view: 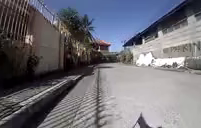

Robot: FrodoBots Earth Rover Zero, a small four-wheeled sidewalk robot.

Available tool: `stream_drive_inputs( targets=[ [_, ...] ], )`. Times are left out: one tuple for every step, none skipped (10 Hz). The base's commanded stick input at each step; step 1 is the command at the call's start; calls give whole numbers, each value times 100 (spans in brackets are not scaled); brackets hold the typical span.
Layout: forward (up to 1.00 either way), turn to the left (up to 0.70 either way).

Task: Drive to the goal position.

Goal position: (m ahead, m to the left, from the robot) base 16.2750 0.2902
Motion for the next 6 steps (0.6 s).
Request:
stream_drive_inputs(
  targets=[
    [70,-3],
    [70,-3],
    [70,-3],
    [70,-3],
    [70,-3],
    [70,-3]
  ],
)
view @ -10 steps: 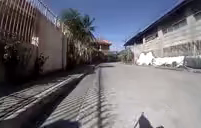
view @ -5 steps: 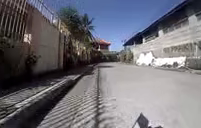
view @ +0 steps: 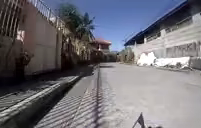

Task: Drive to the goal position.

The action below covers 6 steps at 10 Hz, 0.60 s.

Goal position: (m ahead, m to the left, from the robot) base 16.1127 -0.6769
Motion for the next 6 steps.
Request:
stream_drive_inputs(
  targets=[
    [70,-3],
    [70,-3],
    [70,-3],
    [70,-3],
    [70,-3],
    [70,-3]
  ],
)
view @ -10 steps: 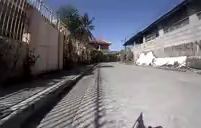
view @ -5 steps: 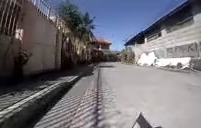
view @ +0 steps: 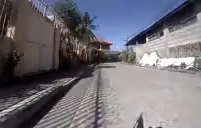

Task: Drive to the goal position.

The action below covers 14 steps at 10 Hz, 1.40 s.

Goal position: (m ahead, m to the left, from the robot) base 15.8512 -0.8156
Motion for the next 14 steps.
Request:
stream_drive_inputs(
  targets=[
    [70,-3],
    [70,-3],
    [70,-8],
    [70,-16],
    [70,-24],
    [70,-31],
    [70,-35],
    [70,-35],
    [70,-30],
    [70,-25],
    [70,-17],
    [70,-6],
    [70,-3],
    [70,-3]
  ],
)
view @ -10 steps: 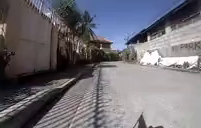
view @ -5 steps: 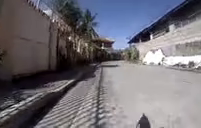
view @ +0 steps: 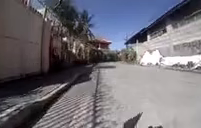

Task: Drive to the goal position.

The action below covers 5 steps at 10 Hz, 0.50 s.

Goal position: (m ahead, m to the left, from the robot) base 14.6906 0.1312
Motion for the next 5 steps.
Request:
stream_drive_inputs(
  targets=[
    [70,-3],
    [70,-3],
    [70,-3],
    [70,-3],
    [70,-3]
  ],
)
